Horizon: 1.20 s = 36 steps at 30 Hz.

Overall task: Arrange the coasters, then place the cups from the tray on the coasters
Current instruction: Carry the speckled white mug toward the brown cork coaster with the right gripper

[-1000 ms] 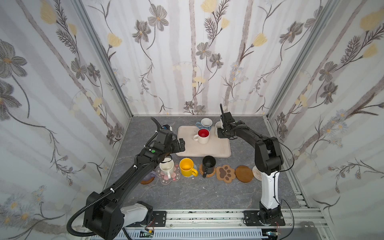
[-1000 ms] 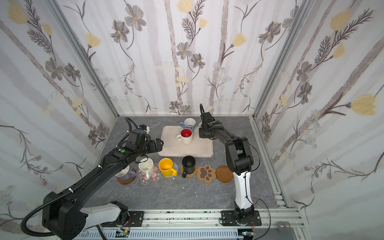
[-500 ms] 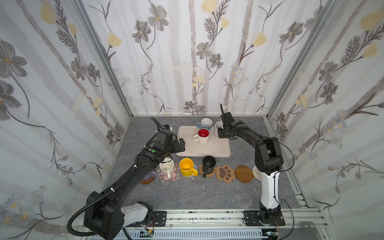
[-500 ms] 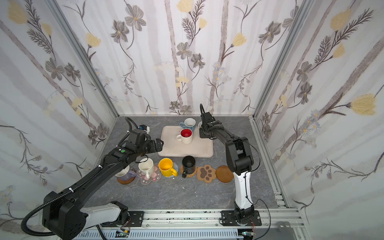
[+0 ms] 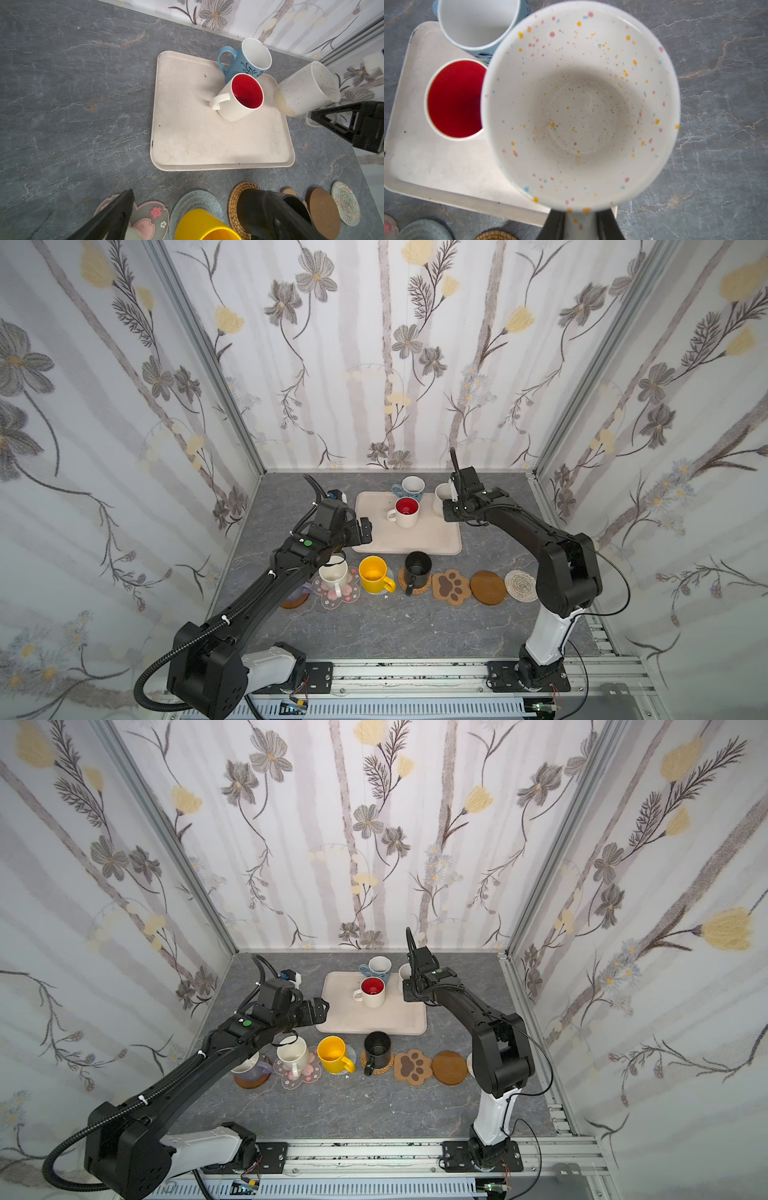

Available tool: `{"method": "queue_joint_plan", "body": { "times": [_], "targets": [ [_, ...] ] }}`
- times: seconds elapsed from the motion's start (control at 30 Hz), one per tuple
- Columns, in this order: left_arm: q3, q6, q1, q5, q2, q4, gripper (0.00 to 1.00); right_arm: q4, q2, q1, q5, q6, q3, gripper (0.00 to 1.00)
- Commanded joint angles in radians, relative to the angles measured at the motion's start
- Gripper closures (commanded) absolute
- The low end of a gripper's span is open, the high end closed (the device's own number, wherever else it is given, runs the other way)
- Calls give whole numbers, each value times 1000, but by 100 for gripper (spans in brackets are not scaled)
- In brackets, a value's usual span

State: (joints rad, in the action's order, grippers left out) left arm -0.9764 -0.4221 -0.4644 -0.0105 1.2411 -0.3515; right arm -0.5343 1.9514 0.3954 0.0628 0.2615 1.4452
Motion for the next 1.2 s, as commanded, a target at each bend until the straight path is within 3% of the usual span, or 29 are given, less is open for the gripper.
{"method": "queue_joint_plan", "body": {
  "times": [0.0, 0.63, 1.17],
  "targets": [
    [-20, -5, -6, -9, 6, 23, 0, 91, -78, 7, 23, 11, -64, 100],
    [-87, -17, -14, -33, 61, 23, 0, 106, -503, 161, 47, 91, -497, 100],
    [-42, -28, -16, -22, 86, 29, 0, 102, -684, 308, 61, 221, -751, 100]
  ]
}}
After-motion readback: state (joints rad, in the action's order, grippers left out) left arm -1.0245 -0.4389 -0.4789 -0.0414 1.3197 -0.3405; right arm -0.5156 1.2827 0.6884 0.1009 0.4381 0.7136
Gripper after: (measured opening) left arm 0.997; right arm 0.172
